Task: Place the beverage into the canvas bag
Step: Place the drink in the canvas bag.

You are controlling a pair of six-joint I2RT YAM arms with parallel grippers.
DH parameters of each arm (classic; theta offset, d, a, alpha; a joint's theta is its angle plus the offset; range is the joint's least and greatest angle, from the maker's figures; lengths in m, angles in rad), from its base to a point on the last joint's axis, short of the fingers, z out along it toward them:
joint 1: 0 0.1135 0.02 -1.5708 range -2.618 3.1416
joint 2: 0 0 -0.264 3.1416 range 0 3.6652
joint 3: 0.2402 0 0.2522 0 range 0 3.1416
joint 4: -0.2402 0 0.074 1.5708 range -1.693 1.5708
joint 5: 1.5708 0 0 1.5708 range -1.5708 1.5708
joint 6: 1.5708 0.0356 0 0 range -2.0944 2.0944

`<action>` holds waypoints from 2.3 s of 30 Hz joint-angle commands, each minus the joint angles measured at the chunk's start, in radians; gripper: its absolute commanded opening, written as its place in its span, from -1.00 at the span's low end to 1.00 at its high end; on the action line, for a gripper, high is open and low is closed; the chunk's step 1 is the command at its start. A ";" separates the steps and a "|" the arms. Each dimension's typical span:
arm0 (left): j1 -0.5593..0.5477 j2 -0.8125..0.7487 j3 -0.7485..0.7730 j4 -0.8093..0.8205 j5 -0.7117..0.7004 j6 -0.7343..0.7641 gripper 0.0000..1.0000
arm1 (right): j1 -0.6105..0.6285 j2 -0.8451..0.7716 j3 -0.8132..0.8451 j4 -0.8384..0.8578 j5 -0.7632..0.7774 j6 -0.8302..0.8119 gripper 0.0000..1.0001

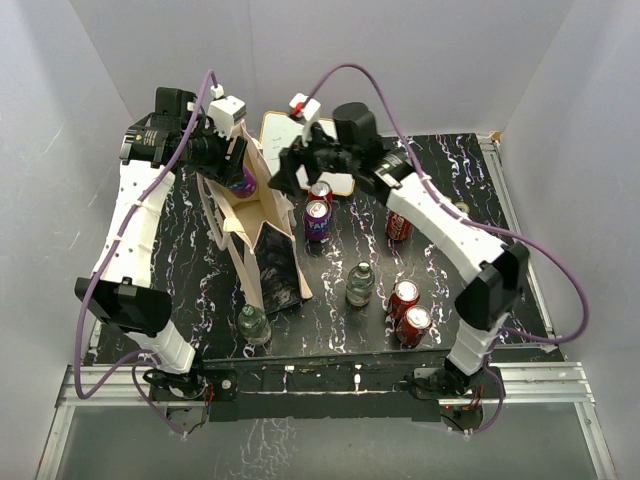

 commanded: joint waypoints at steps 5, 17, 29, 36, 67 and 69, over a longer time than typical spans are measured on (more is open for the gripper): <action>-0.017 0.045 -0.005 0.070 -0.029 0.025 -1.00 | 0.007 0.185 0.195 -0.143 0.162 0.080 -0.24; -0.017 0.190 0.132 -0.023 0.018 0.177 -1.00 | -0.048 0.230 0.272 -0.154 0.151 0.001 -0.85; 0.027 0.172 0.125 -0.146 -0.067 0.383 -1.00 | -0.089 0.128 0.127 -0.054 0.220 0.039 -0.85; 0.045 0.073 -0.028 -0.209 -0.130 0.545 -1.00 | -0.105 0.100 0.054 -0.018 0.318 0.072 -0.84; -0.049 0.269 -0.003 -0.054 0.002 0.574 -1.00 | -0.096 0.050 -0.104 0.058 0.145 0.030 -0.85; -0.049 0.279 0.004 -0.097 -0.003 0.607 -1.00 | -0.096 0.050 -0.102 0.063 0.166 0.034 -0.84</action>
